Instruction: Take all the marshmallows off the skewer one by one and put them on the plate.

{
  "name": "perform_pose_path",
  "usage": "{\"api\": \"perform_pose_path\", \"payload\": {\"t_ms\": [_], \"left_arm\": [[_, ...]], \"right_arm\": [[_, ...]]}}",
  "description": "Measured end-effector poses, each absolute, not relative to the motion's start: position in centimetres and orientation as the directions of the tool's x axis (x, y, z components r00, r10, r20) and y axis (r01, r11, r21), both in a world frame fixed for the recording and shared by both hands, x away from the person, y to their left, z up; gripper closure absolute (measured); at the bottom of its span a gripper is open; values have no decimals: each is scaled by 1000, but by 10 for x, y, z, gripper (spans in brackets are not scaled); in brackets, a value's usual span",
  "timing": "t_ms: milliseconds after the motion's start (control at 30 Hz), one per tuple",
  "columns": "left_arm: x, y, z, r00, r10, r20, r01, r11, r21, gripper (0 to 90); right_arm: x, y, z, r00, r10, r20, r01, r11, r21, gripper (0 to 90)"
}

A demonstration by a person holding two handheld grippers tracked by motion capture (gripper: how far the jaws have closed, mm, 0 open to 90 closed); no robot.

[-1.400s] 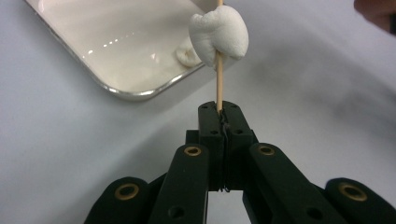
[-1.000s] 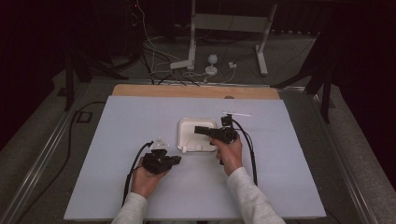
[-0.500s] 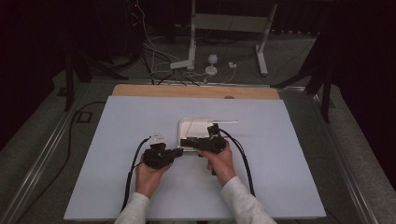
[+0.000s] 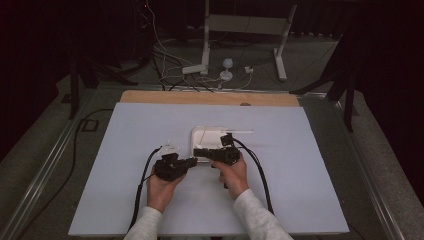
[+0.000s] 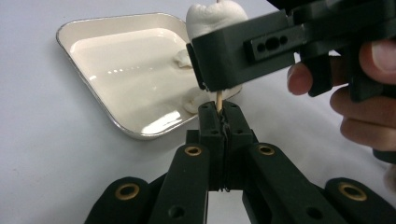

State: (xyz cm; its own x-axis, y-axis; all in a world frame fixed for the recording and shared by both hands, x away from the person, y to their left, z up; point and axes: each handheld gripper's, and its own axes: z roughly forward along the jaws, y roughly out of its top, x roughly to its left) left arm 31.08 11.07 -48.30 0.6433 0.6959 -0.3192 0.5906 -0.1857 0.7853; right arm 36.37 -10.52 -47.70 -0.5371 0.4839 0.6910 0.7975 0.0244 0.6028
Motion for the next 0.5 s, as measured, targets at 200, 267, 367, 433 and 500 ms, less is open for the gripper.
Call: {"api": "perform_pose_path", "payload": {"t_ms": [200, 267, 367, 433, 500], "left_arm": [[310, 111, -484, 648, 695, -312, 587, -195, 785, 900], [309, 111, -484, 647, 699, -305, 584, -197, 787, 900], [308, 112, -483, 649, 702, -295, 579, -203, 790, 900], [307, 112, -483, 649, 703, -291, 576, -205, 791, 900], [306, 112, -482, 650, 706, -279, 571, -212, 793, 900]], "right_arm": [[365, -108, -476, -537, 491, 686, 795, 23, 606, 810], [365, -108, -475, -534, 491, 688, 797, 19, 604, 811], [365, -108, -474, -533, 491, 689, 795, 13, 606, 812], [366, -108, -473, -535, 491, 688, 793, 11, 609, 813], [366, -108, -471, -535, 492, 687, 792, 9, 611, 813]]}}
